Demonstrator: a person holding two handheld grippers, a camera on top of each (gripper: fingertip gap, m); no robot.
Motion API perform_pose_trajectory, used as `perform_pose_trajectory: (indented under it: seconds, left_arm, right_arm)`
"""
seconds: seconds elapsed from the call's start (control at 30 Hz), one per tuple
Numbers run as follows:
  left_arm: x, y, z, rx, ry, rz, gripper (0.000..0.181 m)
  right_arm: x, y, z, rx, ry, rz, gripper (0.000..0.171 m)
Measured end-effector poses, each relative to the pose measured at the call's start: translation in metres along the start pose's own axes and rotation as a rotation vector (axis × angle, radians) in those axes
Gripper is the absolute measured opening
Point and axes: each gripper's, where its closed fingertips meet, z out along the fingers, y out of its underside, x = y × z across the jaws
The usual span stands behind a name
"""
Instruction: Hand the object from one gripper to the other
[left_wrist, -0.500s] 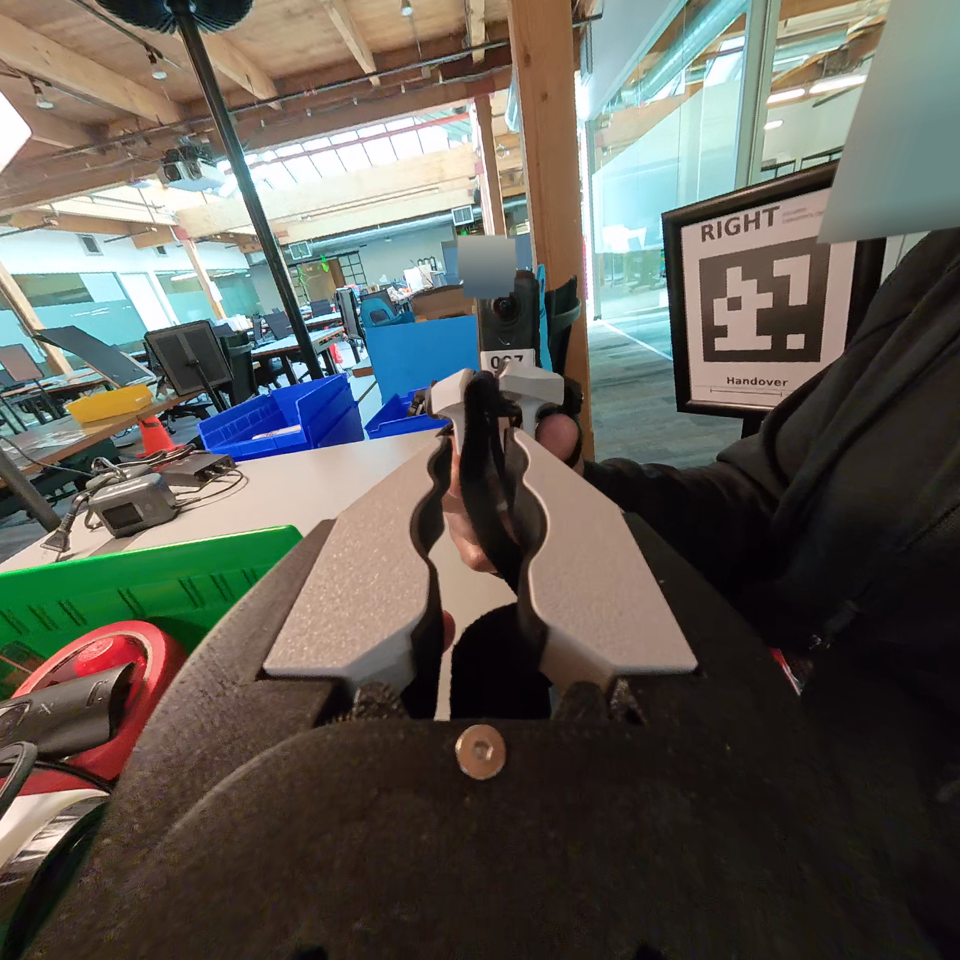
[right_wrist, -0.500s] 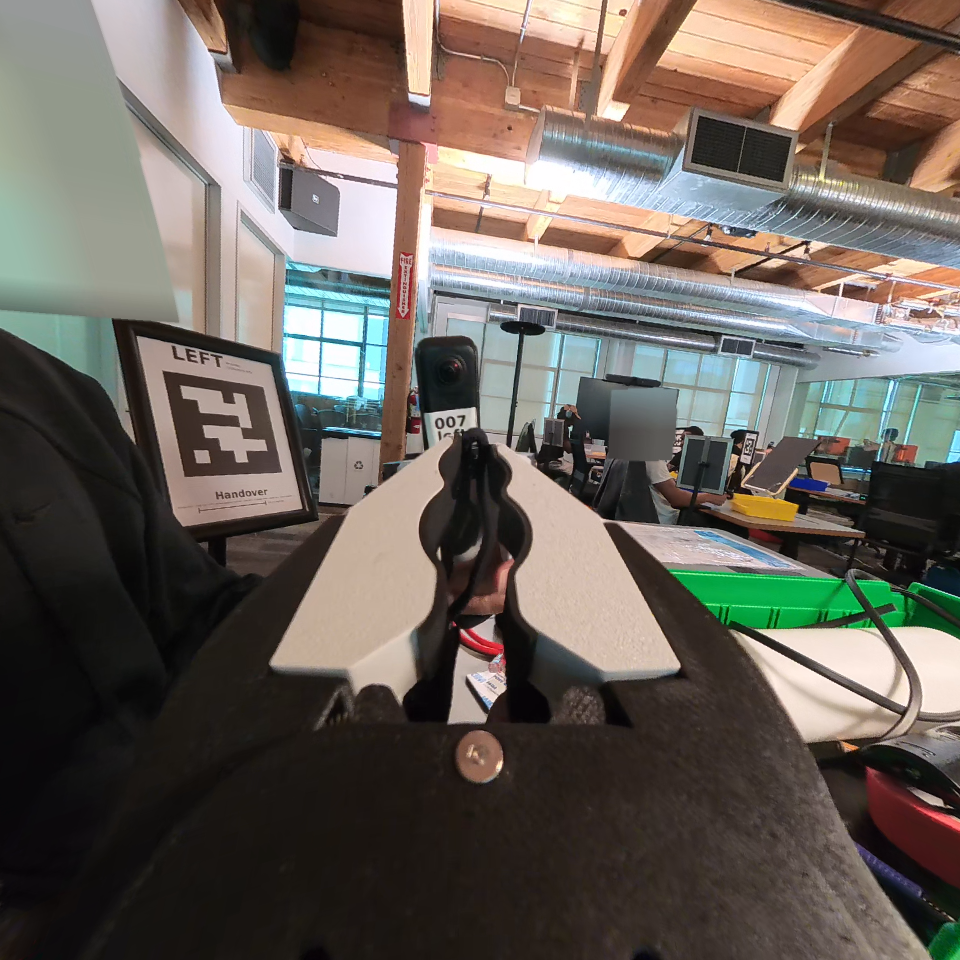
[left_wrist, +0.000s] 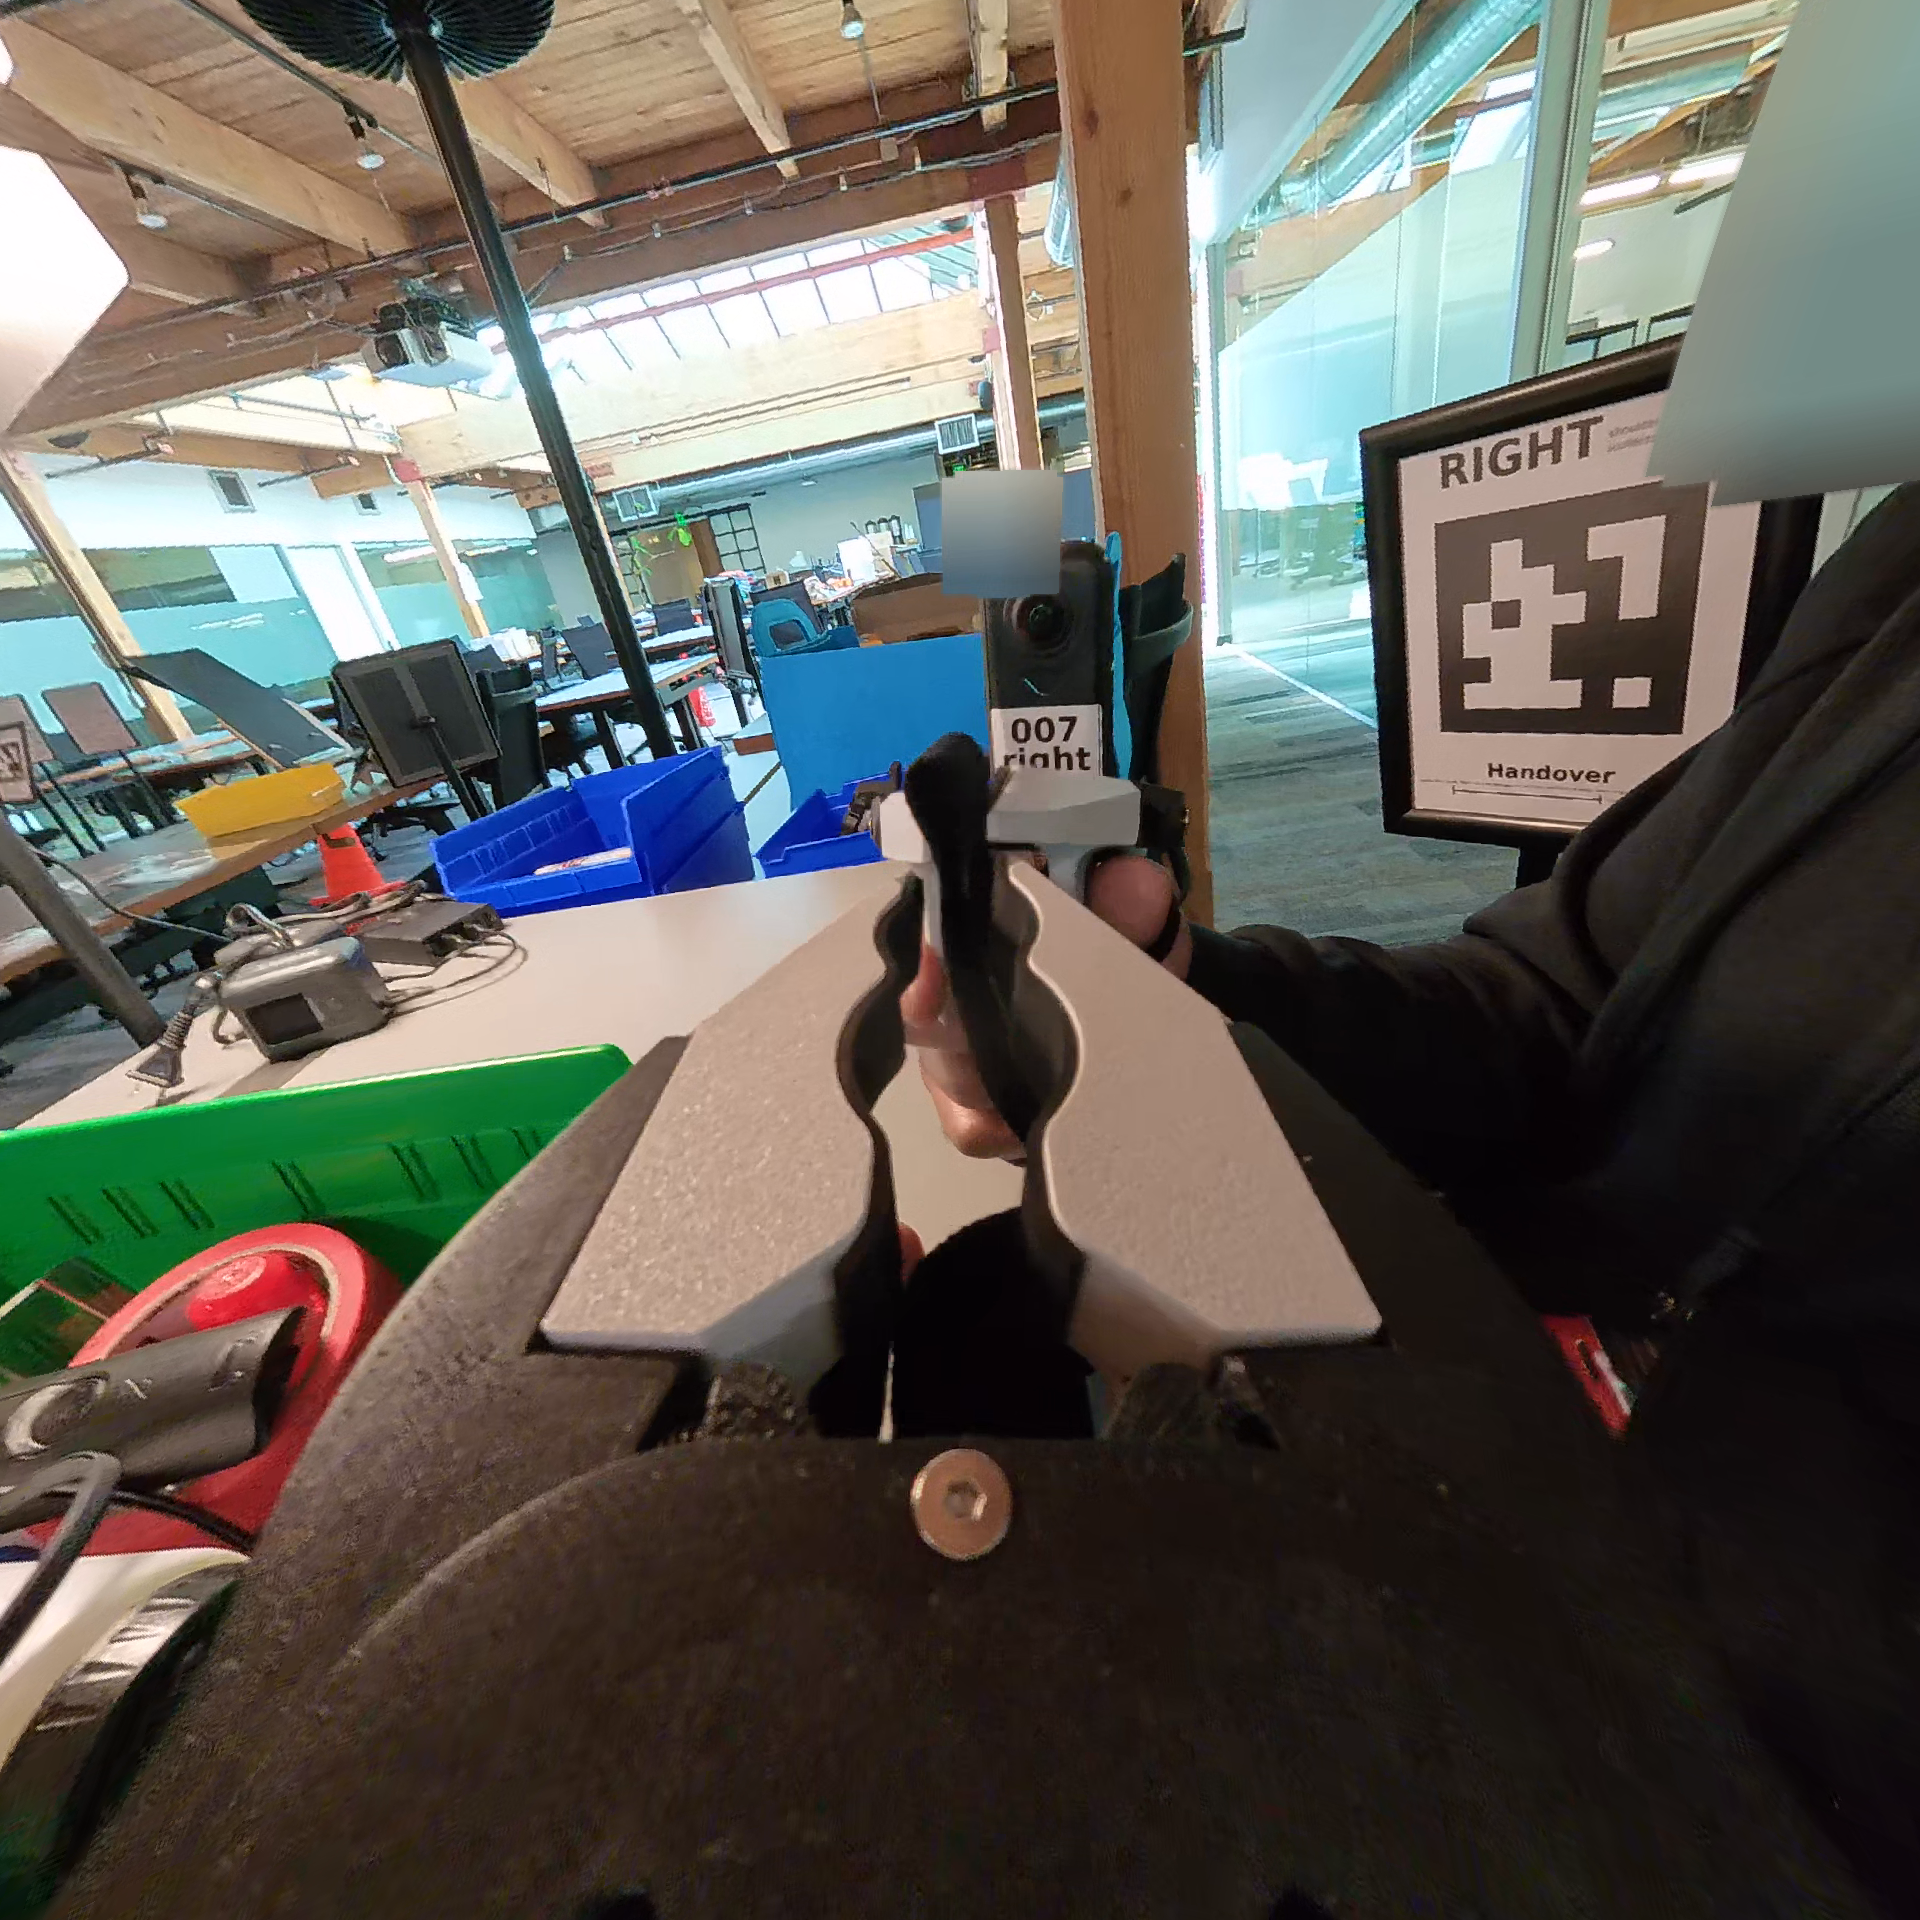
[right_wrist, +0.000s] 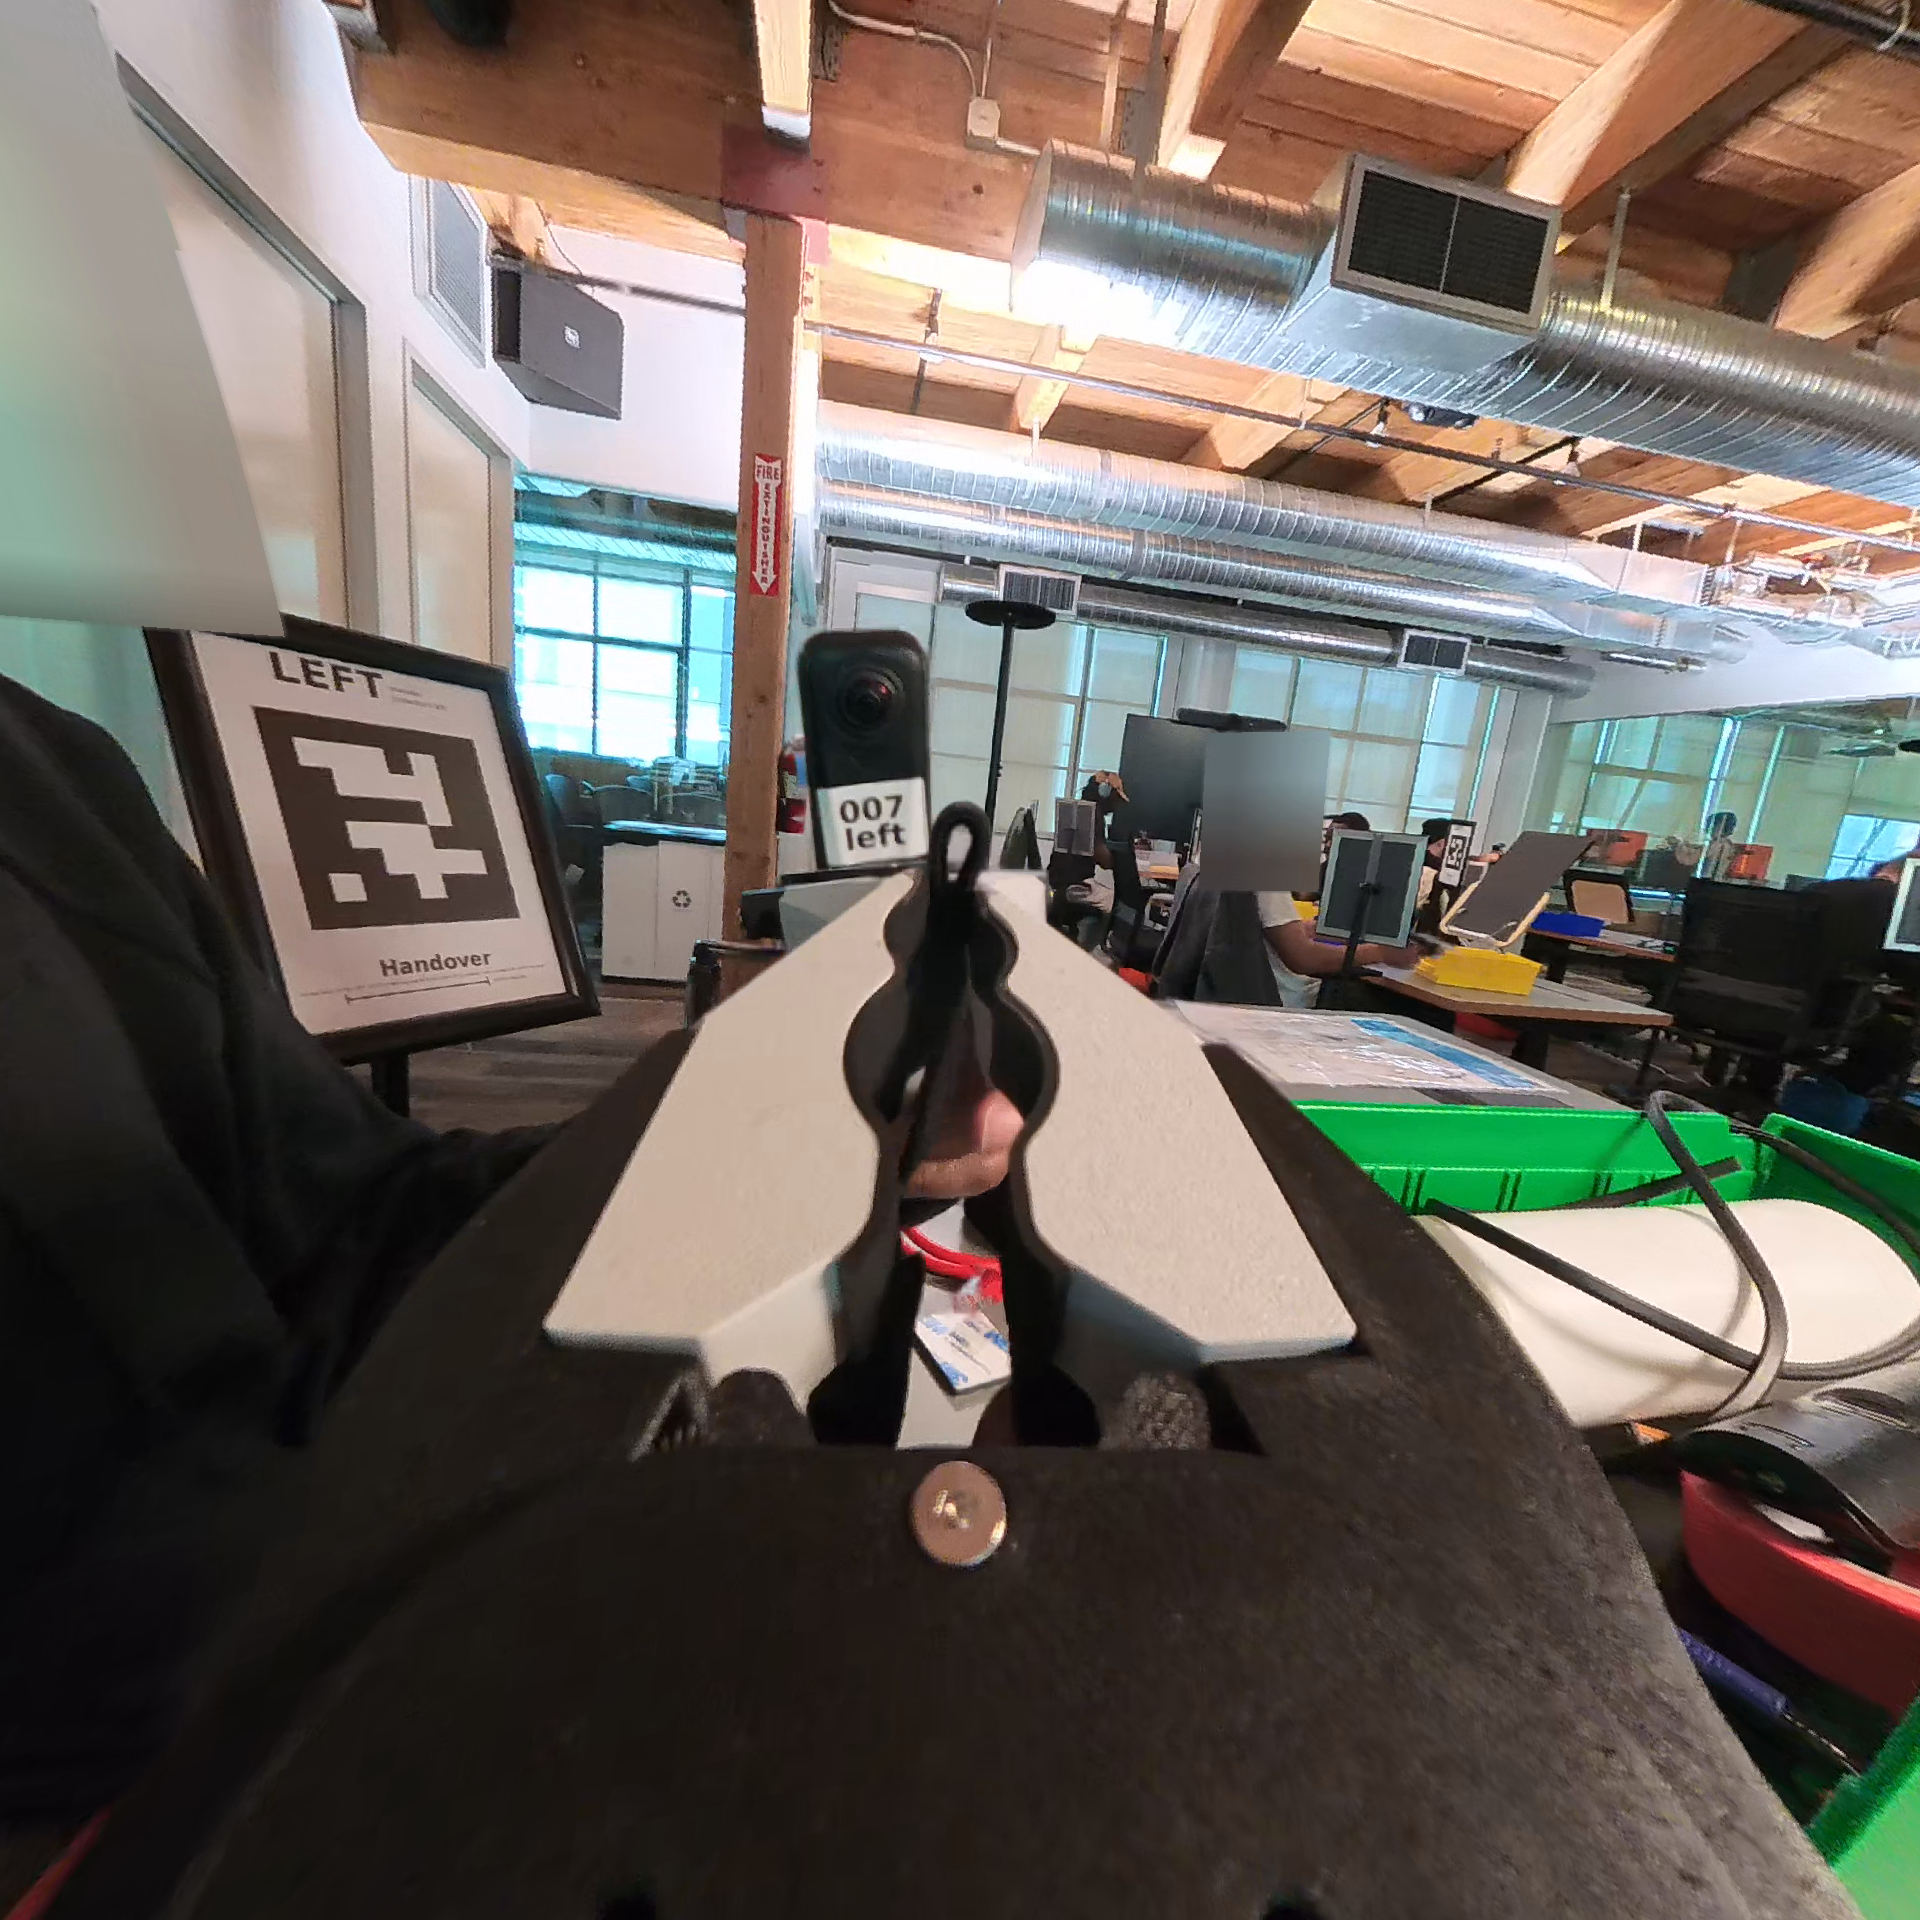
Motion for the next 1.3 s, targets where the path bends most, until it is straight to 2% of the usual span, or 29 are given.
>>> perform_pose_trajectory:
  seconds: [0.1, 0.17, 0.27, 0.43, 0.57, 0.73, 0.9, 1.2, 1.3]
  left_arm:
    - [-0.001, 0.004, 0.0, -0.019, 0.01, -0.04, 0.018]
    - [0.002, 0.006, 0.001, -0.033, 0.02, -0.027, 0.009]
    - [-0.002, 0.006, 0.002, -0.034, -0.003, -0.006, 0.007]
    - [-0.003, 0.003, 0.0, -0.016, -0.013, -0.01, 0.01]
    - [0.002, 0.007, 0.003, -0.035, 0.006, -0.004, 0.014]
    - [-0.003, 0.007, 0.004, -0.04, -0.017, 0.014, 0.006]
    - [-0.005, 0.005, 0.002, -0.029, -0.031, 0.006, 0.008]
    - [-0.007, 0.006, 0.001, -0.027, -0.035, -0.007, 0.007]
    - [-0.005, 0.008, 0.002, -0.033, -0.026, -0.023, 0.015]
  right_arm:
    - [0.001, -0.006, -0.002, 0.035, -0.001, 0.023, 0.009]
    - [0.003, -0.006, -0.003, 0.039, 0.005, 0.037, 0.011]
    - [0.005, -0.003, -0.002, 0.028, 0.01, 0.058, 0.018]
    - [0.007, 0.0, -0.001, 0.002, 0.035, 0.01, 0.007]
    - [0.002, -0.003, -0.001, 0.023, 0.0, 0.039, 0.007]
    - [0.005, 0.0, 0.0, 0.013, 0.009, 0.061, 0.014]
    - [0.009, 0.006, 0.001, -0.029, 0.043, 0.022, 0.007]
    - [0.011, 0.007, 0.001, -0.024, 0.037, 0.075, 0.009]
    - [0.011, 0.006, 0.001, -0.022, 0.051, 0.045, 0.006]
